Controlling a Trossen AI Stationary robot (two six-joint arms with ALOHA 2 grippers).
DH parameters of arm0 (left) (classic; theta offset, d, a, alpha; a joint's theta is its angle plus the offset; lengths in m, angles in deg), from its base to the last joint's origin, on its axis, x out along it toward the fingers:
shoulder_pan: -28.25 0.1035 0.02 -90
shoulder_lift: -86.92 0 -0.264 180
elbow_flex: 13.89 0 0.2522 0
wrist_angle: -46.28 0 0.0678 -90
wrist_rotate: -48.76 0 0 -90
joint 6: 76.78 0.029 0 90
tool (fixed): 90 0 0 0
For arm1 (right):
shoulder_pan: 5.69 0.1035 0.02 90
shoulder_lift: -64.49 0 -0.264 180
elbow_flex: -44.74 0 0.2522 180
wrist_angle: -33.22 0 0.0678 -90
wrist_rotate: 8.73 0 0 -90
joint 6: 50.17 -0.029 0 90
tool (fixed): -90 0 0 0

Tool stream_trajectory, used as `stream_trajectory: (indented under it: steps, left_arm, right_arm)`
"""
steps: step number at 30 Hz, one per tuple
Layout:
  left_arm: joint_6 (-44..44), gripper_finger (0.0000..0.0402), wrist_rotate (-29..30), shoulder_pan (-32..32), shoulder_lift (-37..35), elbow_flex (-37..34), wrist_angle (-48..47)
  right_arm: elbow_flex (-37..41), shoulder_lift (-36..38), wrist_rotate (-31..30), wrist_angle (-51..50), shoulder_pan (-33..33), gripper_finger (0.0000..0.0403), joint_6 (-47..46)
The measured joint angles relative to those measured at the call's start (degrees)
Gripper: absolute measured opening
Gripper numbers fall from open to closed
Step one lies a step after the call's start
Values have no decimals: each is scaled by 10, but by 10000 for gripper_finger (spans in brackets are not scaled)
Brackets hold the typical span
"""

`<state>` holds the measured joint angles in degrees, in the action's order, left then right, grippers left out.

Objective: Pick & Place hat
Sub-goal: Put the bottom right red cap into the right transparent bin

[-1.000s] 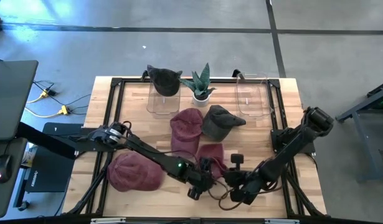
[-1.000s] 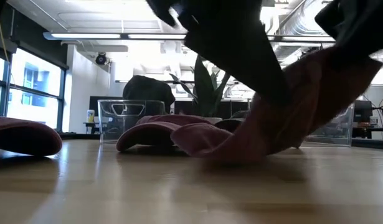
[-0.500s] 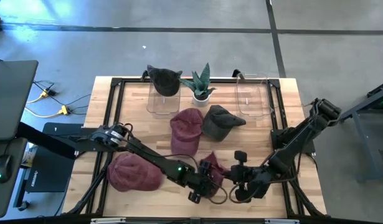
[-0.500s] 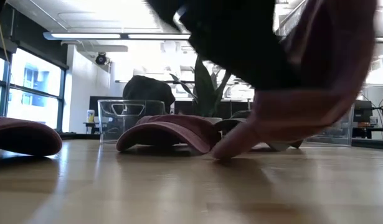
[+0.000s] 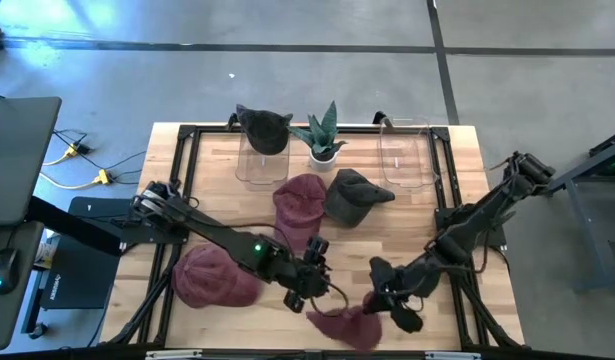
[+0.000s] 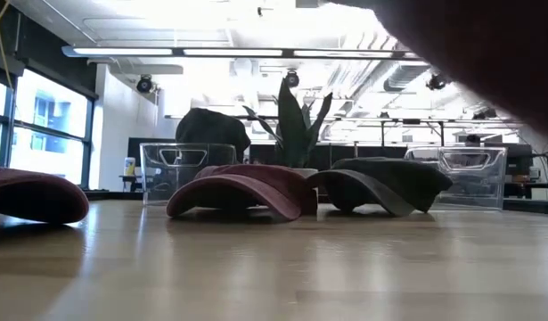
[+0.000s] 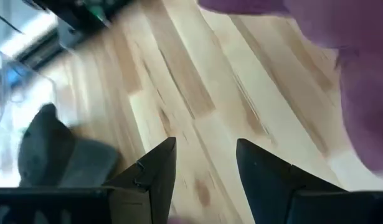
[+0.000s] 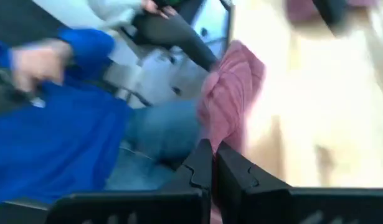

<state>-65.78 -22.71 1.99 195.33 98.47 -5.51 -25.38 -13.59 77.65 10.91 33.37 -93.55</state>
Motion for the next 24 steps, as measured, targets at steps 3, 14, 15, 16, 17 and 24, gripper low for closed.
stream_trajectory:
  steps: [3,14,15,16,17,24]
  left_arm:
    - [6,161,-30,0,-4,-1,-12]
    - [9,161,-201,28,-8,-169,204]
    - [0,161,-211,33,-14,-193,240]
    - [-12,161,-215,39,-17,-213,286]
    - [-23,161,-215,45,-17,-230,330]
    - [-100,161,-238,74,-17,-274,448]
  right_arm:
    - [53,-1,30,1,-36,1,-28]
    - [306,47,145,234,-124,10,-120]
    - [321,55,148,259,-125,14,-116]
    - [334,63,148,283,-125,18,-109]
    - [345,69,143,306,-125,23,-105]
    - [365,80,99,380,-134,98,-50]
